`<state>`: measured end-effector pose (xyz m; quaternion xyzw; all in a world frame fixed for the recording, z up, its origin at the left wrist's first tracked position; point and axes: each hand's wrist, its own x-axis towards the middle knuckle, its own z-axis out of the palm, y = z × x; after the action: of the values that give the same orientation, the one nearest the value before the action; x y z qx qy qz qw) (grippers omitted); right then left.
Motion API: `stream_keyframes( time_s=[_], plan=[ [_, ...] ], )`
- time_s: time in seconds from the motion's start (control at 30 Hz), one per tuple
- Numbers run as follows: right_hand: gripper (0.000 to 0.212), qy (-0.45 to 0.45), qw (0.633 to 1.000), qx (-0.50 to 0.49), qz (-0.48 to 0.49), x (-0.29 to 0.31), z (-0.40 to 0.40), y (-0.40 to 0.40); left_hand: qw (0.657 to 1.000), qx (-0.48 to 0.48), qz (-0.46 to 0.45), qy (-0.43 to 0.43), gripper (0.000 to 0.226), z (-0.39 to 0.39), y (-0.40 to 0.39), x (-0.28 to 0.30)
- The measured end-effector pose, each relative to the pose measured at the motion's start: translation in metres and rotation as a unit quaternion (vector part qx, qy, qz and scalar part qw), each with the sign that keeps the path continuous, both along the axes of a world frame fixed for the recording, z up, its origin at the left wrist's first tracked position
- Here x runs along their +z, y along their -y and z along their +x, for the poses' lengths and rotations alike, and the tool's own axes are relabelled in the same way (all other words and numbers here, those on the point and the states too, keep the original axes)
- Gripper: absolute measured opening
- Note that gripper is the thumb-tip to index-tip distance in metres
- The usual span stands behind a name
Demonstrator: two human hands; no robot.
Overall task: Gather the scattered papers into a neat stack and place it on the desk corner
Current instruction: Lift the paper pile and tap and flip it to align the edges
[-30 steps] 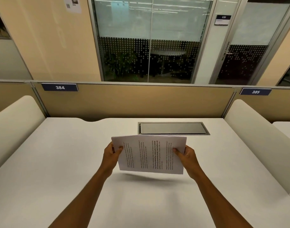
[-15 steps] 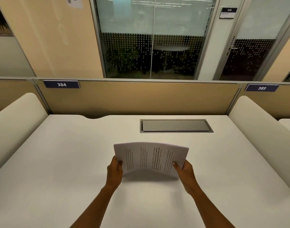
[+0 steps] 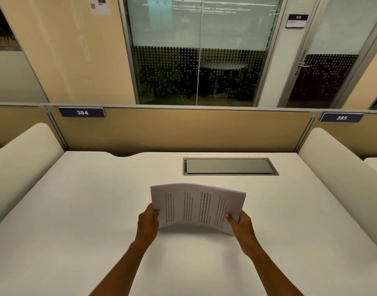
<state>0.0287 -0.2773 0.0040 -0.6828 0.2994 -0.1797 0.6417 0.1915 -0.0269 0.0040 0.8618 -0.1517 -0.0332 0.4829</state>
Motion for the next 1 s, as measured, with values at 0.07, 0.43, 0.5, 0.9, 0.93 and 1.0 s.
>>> stream_keyframes(
  time_s=[0.07,0.43,0.5,0.9,0.93,1.0],
  plan=[
    [0.033,-0.005,1.0,-0.005,0.002,-0.001,0.0,0.001,1.0,0.004,0.009,-0.005,0.02,0.003,0.0,0.001],
    [0.032,0.027,0.999,0.012,0.036,0.035,0.005,0.037,0.992,-0.097,0.033,0.079,0.019,0.055,0.02,0.092],
    [0.026,0.04,0.998,0.021,0.034,0.042,0.004,0.047,0.988,-0.108,0.036,0.106,0.021,0.065,0.028,0.118],
    [0.03,0.008,0.99,0.14,-0.031,0.075,0.018,0.032,0.886,-0.338,0.22,0.23,0.023,0.063,0.097,0.248],
    [0.03,0.022,0.989,0.145,-0.023,0.076,0.021,0.024,0.876,-0.343,0.238,0.24,0.022,0.059,0.104,0.251],
    [0.026,0.049,0.991,0.128,0.002,0.077,0.025,0.012,0.867,-0.343,0.261,0.249,0.02,0.052,0.115,0.253]
  ],
)
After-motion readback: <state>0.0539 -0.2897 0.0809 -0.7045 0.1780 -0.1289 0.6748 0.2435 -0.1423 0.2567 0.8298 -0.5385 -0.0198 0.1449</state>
